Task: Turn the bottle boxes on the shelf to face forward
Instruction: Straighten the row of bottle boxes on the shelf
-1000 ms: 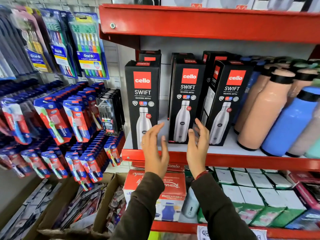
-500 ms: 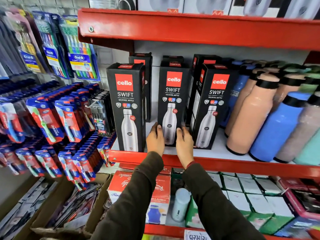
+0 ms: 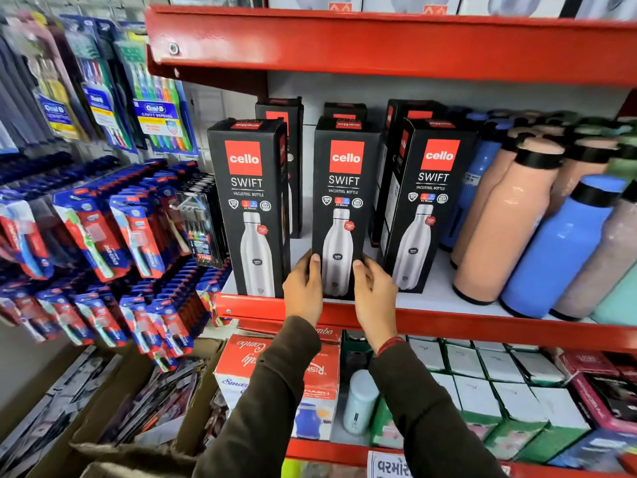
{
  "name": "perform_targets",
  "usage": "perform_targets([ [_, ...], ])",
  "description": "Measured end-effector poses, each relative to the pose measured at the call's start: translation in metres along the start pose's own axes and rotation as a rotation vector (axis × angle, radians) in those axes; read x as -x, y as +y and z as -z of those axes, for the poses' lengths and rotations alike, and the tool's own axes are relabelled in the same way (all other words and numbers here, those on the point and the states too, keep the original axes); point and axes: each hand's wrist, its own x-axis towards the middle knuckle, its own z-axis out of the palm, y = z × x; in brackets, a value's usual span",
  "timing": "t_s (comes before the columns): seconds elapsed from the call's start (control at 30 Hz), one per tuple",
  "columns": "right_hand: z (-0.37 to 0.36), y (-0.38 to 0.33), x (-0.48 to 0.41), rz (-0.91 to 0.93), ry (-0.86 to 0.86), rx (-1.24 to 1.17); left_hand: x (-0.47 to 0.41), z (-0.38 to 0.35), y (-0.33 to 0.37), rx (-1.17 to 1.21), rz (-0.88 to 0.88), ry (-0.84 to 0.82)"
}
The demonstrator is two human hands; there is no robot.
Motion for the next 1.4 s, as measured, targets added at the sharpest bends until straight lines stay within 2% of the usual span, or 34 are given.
perform_targets([
  [0.53, 0.013, -0.003, 0.026, 0.008, 0.047, -0.017, 0.037, 0.013, 0.006, 0.030, 0.003, 0.038],
  [0.63, 0.016, 0.000, 0.025, 0.030, 0.043, 0.001, 0.041, 0.008, 0.008, 0.094, -0.016, 0.082],
  [0.73, 0.022, 0.005, 0.026, 0.100, 0.112, 0.025, 0.051, -0.003, 0.005, 0.188, -0.106, 0.188],
  [0.83, 0.037, 0.010, 0.023, 0.183, 0.233, 0.031, 0.063, -0.017, 0.008, 0.110, -0.266, 0.304],
  [0.9, 0.051, 0.010, 0.017, 0.202, 0.301, 0.017, 0.073, -0.030, 0.017, 0.071, -0.374, 0.323],
  [1.0, 0.072, 0.010, 0.006, 0.208, 0.359, -0.005, 0.086, -0.053, 0.027, 0.032, -0.471, 0.265],
  [1.13, 0.094, 0.016, -0.015, 0.178, 0.310, -0.028, 0.091, -0.086, 0.035, 0.065, -0.539, 0.036],
  [1.2, 0.099, 0.023, -0.028, 0.155, 0.242, 0.006, 0.083, -0.104, 0.036, 0.054, -0.527, -0.038],
  [1.27, 0.102, 0.028, -0.041, 0.106, 0.158, 0.041, 0.070, -0.120, 0.037, 0.034, -0.458, -0.042],
  [1.4, 0.102, 0.032, -0.056, 0.005, 0.030, 0.064, 0.044, -0.138, 0.040, 0.062, -0.177, -0.013],
])
